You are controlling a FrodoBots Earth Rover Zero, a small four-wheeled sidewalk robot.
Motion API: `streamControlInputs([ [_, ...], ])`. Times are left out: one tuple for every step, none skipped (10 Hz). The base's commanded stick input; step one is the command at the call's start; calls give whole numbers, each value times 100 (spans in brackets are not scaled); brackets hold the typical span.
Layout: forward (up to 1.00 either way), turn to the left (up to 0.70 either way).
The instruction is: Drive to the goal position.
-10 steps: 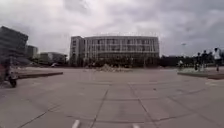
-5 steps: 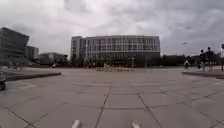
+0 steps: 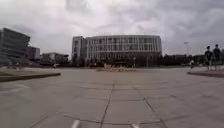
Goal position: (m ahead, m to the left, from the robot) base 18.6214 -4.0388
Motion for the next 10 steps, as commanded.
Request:
streamControlInputs([
  [85,-34],
  [85,-33],
  [85,-24],
  [85,0],
  [85,0],
  [85,0],
  [85,0],
  [85,-17],
  [85,-34],
  [85,-23],
])
